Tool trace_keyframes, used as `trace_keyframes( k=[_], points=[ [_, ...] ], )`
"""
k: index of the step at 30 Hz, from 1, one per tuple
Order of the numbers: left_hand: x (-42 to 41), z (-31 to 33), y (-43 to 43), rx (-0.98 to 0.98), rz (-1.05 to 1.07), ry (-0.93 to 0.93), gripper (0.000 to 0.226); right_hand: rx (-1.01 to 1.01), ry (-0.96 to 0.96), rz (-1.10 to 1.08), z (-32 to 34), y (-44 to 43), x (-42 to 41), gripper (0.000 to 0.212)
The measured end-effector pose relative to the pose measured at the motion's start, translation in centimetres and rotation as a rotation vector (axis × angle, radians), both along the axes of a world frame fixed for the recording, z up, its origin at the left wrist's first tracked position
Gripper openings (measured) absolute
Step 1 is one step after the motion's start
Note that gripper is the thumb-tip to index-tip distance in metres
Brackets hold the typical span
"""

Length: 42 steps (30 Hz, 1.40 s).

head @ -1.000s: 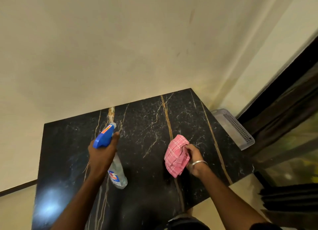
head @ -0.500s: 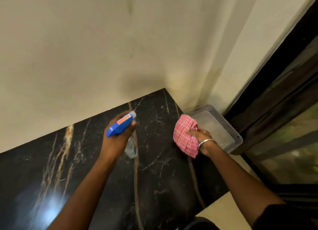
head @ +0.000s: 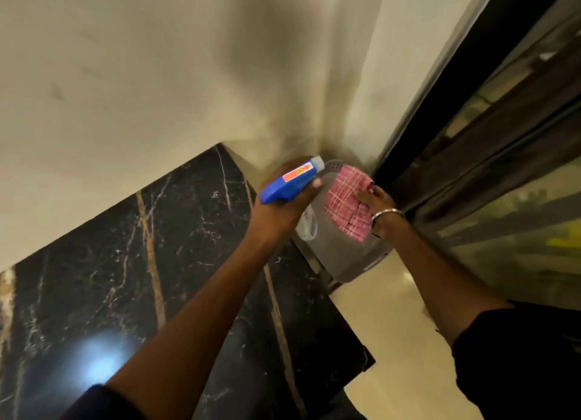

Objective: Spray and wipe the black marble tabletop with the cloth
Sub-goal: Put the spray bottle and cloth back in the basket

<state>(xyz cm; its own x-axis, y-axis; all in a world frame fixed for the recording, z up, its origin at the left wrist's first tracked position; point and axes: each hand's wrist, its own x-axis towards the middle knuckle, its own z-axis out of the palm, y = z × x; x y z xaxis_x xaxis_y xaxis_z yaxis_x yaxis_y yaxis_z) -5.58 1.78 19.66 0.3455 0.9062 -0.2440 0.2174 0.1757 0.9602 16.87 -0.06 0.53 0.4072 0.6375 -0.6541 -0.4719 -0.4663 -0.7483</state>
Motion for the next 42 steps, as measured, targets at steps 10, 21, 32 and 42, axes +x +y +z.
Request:
trace_keyframes(
  k=[10,21,32,42],
  points=[
    [6.8,-13.2,3.2,-0.131,-0.067,0.168,0.023,-0.262,-0.044,0.104,-12.0,1.1,4.7,0.015],
    [8.2,-19.9,3.7,-0.182,-0.063,-0.056,0.038,-0.481,-0.805,0.483,-15.6,0.5,4.6,0.050],
    [9.7,-25.1,3.2,-0.235,0.086,-0.098,0.046,-0.585,-0.985,0.596,-14.6,-0.8,4.2,0.045],
    [8.1,-23.9,1.2,-0.444,0.176,0.038,0.109,-0.520,-1.240,0.535,-10.4,-1.4,1.4,0.051]
  ],
)
